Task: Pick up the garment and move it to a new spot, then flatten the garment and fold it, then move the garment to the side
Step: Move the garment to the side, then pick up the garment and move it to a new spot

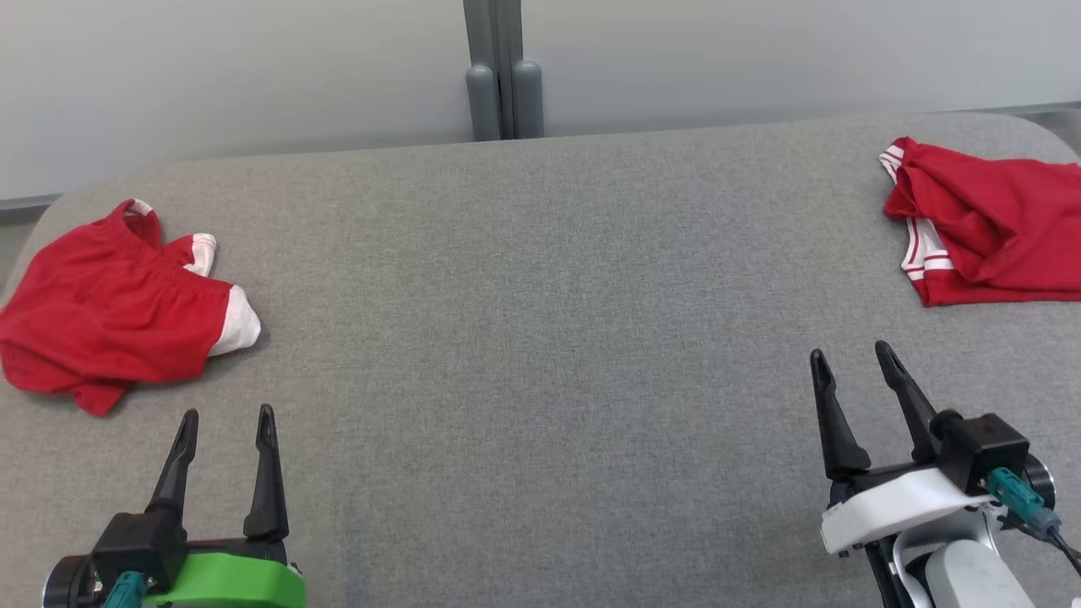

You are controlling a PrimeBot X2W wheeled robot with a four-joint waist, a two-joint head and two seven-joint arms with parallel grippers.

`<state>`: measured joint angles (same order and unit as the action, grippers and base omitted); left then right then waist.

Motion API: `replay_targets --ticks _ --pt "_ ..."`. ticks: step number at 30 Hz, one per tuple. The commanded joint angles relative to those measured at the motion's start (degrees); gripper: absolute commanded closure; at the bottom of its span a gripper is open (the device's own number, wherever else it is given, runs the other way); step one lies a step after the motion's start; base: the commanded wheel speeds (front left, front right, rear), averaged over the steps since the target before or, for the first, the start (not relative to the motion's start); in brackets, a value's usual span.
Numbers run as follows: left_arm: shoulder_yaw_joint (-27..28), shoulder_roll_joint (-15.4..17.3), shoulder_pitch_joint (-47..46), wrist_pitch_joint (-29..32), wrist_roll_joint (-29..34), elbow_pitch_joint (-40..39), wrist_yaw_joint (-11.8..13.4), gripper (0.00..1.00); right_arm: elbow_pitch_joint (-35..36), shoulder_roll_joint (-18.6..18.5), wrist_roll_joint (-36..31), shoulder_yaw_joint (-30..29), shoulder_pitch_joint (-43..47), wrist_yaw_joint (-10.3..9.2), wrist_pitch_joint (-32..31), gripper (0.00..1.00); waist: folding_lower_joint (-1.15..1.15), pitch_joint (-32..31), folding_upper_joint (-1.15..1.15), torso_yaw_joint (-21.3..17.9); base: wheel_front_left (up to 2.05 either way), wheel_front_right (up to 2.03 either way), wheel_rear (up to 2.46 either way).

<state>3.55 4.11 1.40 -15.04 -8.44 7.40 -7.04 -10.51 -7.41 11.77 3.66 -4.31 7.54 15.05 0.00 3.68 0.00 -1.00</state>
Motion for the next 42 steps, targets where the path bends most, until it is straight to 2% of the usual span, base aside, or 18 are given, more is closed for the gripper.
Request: replay_targets --ticks 1,14,34,42 --pt "0.31 -0.17 1.20 -0.15 0.02 0.18 -0.05 0.00 0.69 0.52 -0.51 -0.42 1.76 -0.11 0.16 0.00 0.00 -2.25 0.00 0.93 0.00 0.00 0.00" --pt "0.88 -0.28 2.27 -0.15 0.10 1.49 -0.45 0.00 3.88 3.00 -1.24 -1.65 7.60 -0.11 0.16 0.00 0.00 -3.88 0.00 0.37 0.00 0.00 0.00" --pt "1.36 -0.46 1.75 -0.16 0.38 2.15 -0.53 0.00 3.01 3.79 -1.46 -1.28 7.95 -0.11 0.16 0.00 0.00 -4.24 0.00 0.56 0.00 0.00 0.00" --pt "1.56 -0.31 1.64 -0.15 0.58 2.28 -0.55 0.00 2.66 3.91 -1.41 -1.42 7.85 -0.11 0.16 0.00 0.00 -4.55 0.00 1.97 0.00 0.00 0.00"
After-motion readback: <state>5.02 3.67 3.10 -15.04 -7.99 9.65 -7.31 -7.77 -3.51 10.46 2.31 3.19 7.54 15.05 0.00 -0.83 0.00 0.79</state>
